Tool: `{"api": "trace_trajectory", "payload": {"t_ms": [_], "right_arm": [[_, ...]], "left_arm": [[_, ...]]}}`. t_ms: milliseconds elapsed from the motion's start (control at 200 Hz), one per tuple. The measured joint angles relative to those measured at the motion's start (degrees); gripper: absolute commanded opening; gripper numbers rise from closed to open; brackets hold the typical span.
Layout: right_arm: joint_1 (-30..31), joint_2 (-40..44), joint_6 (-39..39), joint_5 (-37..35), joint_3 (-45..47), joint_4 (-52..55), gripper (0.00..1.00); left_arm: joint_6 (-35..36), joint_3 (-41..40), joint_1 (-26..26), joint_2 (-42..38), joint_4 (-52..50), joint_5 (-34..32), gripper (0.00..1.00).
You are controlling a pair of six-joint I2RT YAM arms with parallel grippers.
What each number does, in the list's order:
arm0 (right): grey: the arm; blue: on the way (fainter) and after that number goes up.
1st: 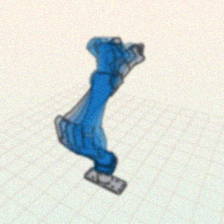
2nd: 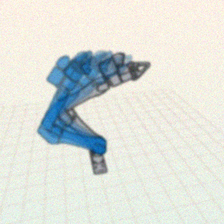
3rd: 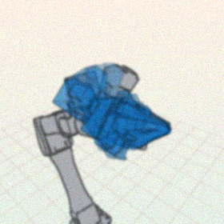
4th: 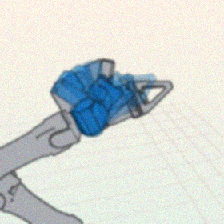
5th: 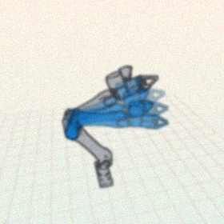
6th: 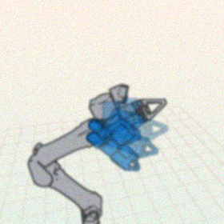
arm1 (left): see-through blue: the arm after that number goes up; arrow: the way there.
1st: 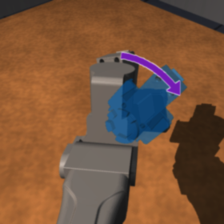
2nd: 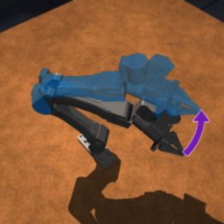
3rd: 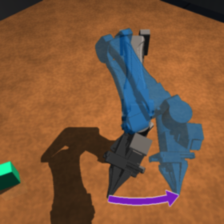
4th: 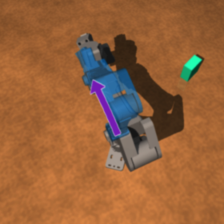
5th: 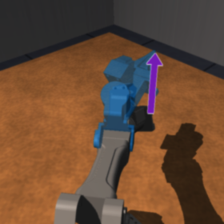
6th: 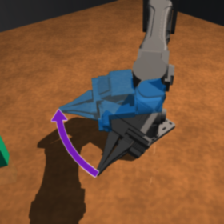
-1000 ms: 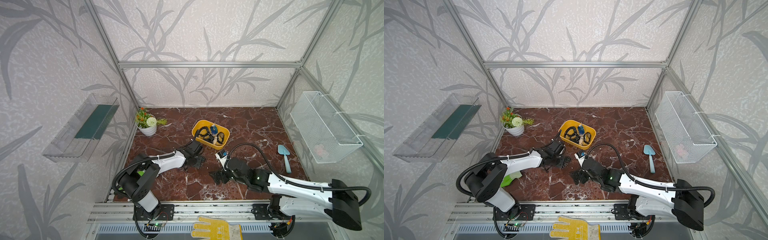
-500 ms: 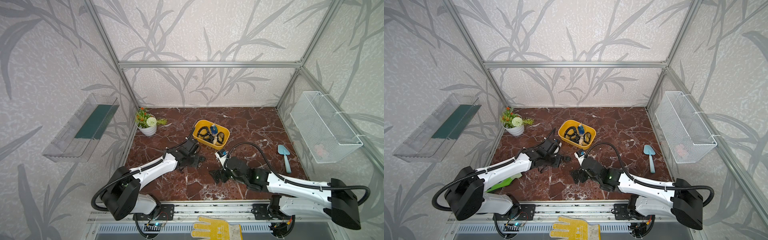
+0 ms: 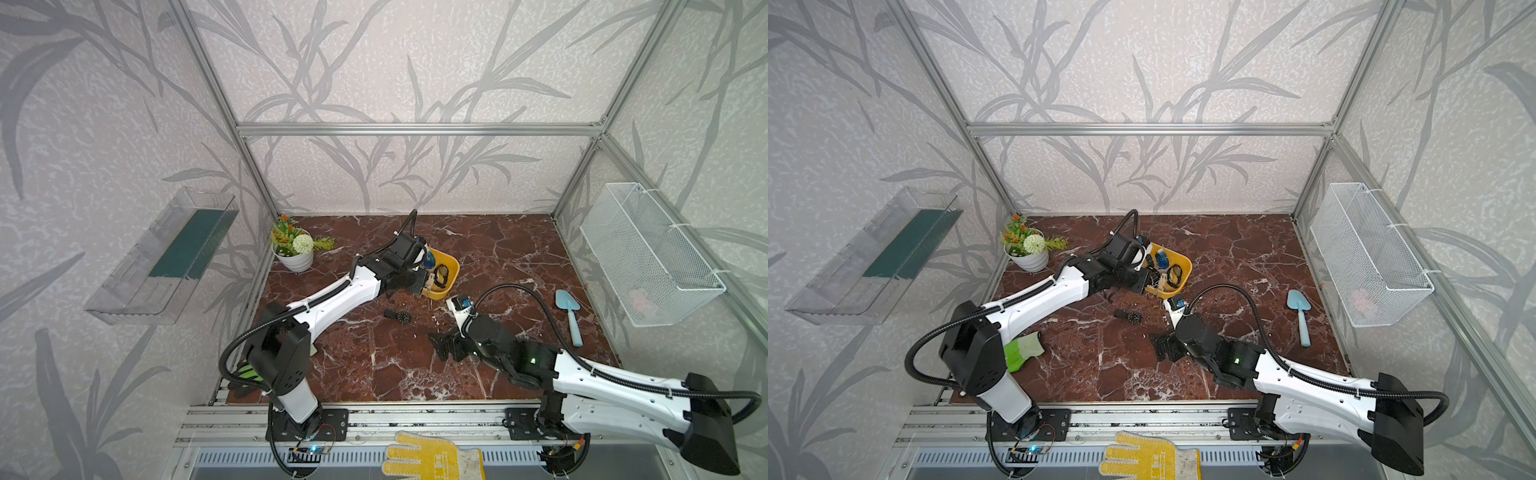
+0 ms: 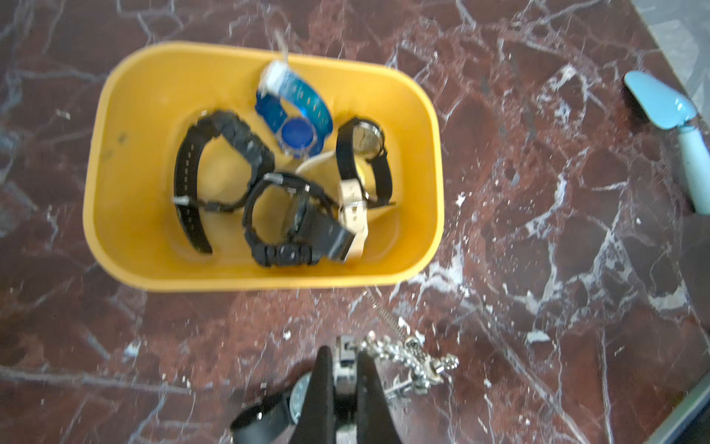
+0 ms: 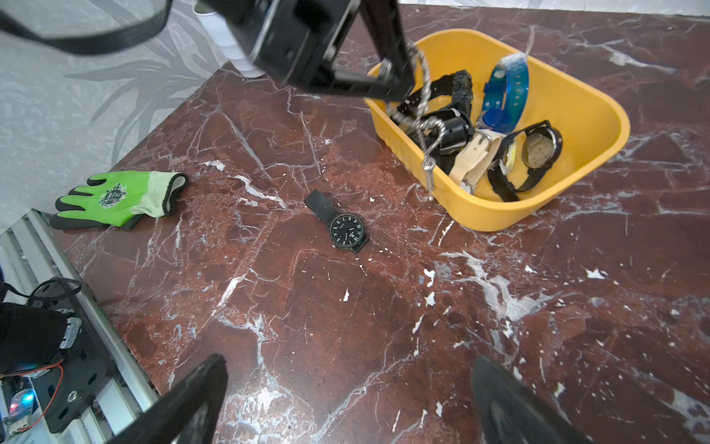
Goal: Put the watch into the storage box
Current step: Place the watch in the storage box.
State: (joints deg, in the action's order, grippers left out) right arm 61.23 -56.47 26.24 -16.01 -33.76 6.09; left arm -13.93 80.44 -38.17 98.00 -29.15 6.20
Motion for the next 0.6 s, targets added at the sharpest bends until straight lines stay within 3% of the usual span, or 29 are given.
{"api": "trace_trajectory", "payload": {"t_ms": [315,600], "right_arm": [[-1.3,2.1,0.3,-0.9,0.2,1.7,0.99],[-3.8,3.5,0.4,-1.1,0.2,2.6,0.99]], "left_arm": [[2.4,16.9,1.7,11.2,-1.4,2.8,0.0],[2.4,18.0,2.8,15.6,-1.5,2.8,0.0]]}}
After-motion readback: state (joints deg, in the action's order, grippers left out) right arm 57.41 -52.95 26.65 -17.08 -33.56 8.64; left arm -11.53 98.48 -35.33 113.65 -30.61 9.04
